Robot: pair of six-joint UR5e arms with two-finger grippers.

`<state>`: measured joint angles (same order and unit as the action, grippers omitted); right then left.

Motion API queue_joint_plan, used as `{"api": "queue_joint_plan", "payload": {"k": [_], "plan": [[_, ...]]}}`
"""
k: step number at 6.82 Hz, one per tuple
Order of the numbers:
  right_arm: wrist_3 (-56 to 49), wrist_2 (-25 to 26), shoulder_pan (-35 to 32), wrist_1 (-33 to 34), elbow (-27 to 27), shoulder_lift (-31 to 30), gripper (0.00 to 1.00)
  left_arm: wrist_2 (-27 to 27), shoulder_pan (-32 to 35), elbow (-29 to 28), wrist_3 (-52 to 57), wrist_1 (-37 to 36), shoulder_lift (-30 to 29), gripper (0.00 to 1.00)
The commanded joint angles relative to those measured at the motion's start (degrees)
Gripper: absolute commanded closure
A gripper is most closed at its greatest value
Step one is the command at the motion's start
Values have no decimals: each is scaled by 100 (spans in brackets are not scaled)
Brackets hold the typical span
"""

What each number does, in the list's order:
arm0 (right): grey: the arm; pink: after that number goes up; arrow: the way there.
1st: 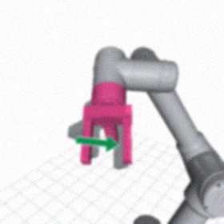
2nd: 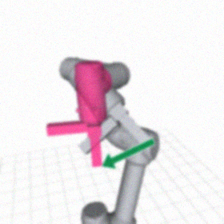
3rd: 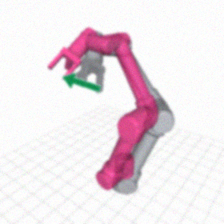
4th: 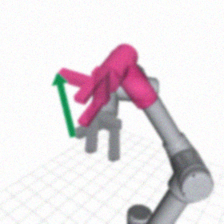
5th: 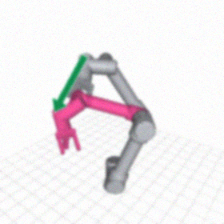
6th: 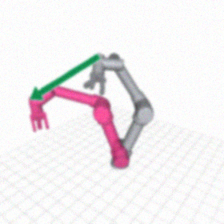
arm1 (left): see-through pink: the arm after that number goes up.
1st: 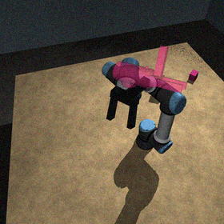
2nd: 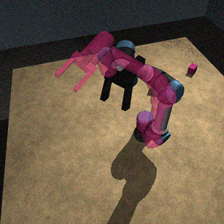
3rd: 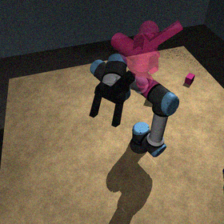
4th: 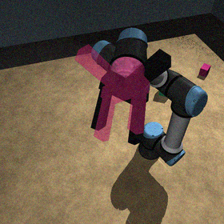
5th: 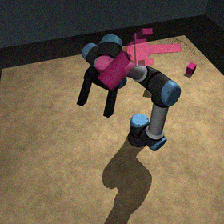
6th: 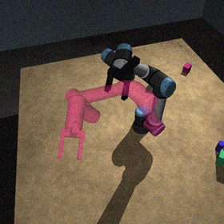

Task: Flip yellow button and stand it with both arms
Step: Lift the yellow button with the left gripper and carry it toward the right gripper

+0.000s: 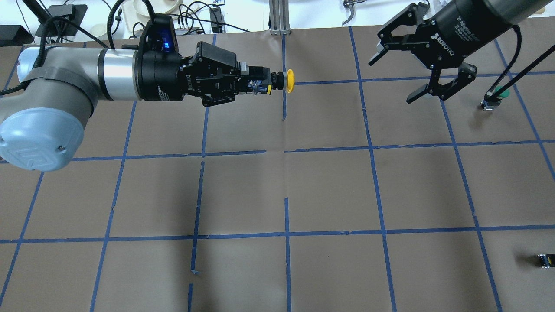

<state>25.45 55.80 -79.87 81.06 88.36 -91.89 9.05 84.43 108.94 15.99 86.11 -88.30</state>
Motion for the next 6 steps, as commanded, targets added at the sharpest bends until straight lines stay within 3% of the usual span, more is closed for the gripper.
{"api": "queue_joint_plan", "payload": {"k": [1, 2, 4, 6], "plan": [[870, -1092, 6, -38, -47, 13, 0, -858, 222, 135, -192, -33, -29, 90], [1335, -1602, -20, -3, -21, -4, 0, -966, 232, 136, -193, -111, -82, 91], [1674, -1940, -99, -46, 14, -66, 0, -976, 241, 127, -429, -129, -21, 94], [2278, -2625, -178, -12, 32, -66, 0, -985, 241, 154, -421, -235, -56, 95]]}}
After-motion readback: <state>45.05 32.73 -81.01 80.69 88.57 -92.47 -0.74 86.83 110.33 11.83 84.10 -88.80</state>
